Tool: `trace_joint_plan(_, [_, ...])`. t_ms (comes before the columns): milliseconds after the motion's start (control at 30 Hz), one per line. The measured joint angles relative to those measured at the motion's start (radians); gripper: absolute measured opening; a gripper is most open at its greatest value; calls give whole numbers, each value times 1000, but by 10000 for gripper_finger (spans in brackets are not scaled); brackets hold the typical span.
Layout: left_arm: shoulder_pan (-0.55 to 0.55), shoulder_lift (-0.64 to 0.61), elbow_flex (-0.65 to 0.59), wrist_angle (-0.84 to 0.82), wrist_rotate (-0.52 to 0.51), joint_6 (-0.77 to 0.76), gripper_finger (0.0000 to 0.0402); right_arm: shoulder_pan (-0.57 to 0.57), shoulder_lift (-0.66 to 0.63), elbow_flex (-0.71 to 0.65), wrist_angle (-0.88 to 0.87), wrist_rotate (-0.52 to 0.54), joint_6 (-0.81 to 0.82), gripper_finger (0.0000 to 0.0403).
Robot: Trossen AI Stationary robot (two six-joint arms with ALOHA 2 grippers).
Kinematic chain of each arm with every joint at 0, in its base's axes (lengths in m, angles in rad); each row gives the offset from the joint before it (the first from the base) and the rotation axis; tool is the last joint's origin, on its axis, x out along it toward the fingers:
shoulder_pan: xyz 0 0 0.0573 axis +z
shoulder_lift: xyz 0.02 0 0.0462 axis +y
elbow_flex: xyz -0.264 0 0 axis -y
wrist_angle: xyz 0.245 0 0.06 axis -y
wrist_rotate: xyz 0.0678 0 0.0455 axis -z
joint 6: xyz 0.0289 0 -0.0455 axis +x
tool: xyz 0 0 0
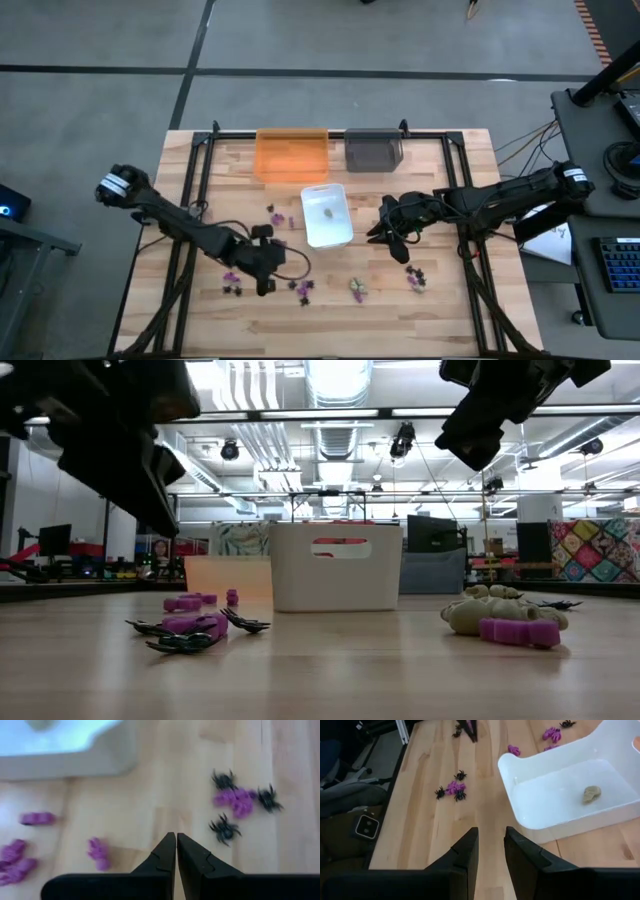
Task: Sort Halloween decoration
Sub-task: Put the purple skeleton toy into the orange bin
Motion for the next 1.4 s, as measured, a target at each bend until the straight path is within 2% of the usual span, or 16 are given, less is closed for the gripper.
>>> trace_joint_plan(200, [-31, -111, -212, 259, -215, -73, 0, 0, 19, 0, 31, 0, -16, 84])
trace_joint_plan(333, [-31, -106, -304, 442, -232, -105, 3, 0, 23, 1, 41, 0, -19, 84])
trace_joint_plan(400, [-31, -87, -326, 457, -246, -107, 15, 0, 28, 1, 49, 0, -28, 84])
trace_joint_plan(567, [-31, -26, -329, 475, -256, -107, 73, 0, 40, 1, 84, 11, -30, 84])
trace_joint_plan(767, [-37, 91, -311, 469, -349, -102, 167, 0, 48, 1, 83, 52, -29, 84])
trace_joint_plan(867, [-37, 130, -306, 474, -352, -93, 188, 0, 52, 1, 90, 56, -26, 84])
trace_joint_plan(1033, [-37, 173, -315, 483, -357, -124, 174, 0, 52, 1, 91, 77, -24, 84])
trace_joint_plan(1400, [-37, 190, -368, 565, -373, -192, 82, 0, 52, 1, 103, 79, -15, 84])
